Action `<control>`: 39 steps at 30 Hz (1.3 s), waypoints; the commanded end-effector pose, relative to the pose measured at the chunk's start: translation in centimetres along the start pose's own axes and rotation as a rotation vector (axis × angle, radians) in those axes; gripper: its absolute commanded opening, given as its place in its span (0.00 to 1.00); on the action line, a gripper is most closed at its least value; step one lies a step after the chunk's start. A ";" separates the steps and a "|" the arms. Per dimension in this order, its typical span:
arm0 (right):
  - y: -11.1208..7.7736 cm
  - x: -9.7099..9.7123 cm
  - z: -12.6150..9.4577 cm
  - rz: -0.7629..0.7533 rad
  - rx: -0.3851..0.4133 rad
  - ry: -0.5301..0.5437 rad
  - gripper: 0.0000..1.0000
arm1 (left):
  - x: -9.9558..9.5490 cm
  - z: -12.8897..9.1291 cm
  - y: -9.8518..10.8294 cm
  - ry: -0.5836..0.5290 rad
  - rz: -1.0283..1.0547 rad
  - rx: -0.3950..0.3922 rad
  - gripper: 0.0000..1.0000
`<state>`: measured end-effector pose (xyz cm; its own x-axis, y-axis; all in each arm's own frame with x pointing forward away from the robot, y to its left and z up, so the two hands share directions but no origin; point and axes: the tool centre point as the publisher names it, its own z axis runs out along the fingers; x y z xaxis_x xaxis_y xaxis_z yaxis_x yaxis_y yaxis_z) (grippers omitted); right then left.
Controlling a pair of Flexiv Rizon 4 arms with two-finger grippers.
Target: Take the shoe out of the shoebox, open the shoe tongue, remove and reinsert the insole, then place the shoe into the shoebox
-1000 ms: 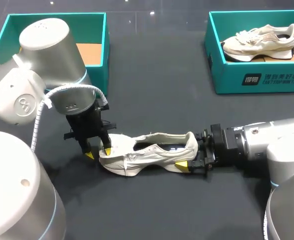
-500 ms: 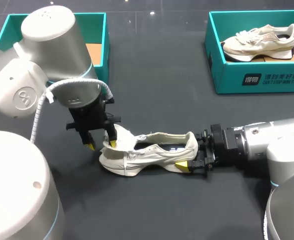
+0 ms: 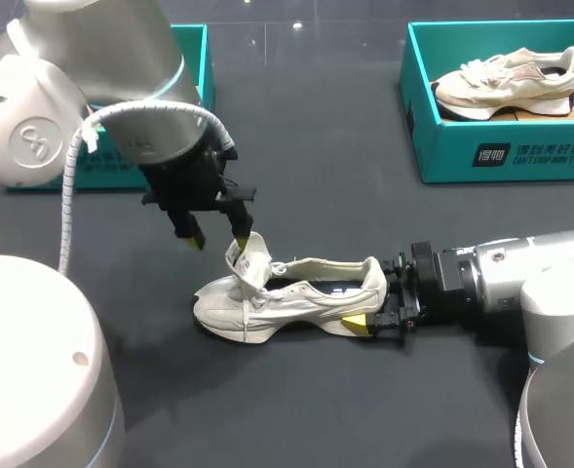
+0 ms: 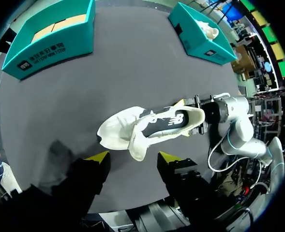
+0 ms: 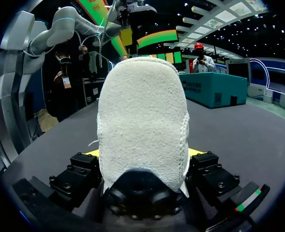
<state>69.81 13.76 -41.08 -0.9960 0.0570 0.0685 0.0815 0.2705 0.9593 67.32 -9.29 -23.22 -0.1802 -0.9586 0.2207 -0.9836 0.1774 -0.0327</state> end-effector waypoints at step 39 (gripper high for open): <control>-0.1 0.1 0.2 0.001 0.005 0.000 0.00 | 11.2 -2.2 -3.1 -0.079 0.843 -0.245 0.00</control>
<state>69.80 13.76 -41.07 -0.9960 0.0569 0.0685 0.0814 0.2704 0.9593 68.19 -19.76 -18.57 -0.8545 -0.4974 0.1498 -0.5026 0.8645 0.0039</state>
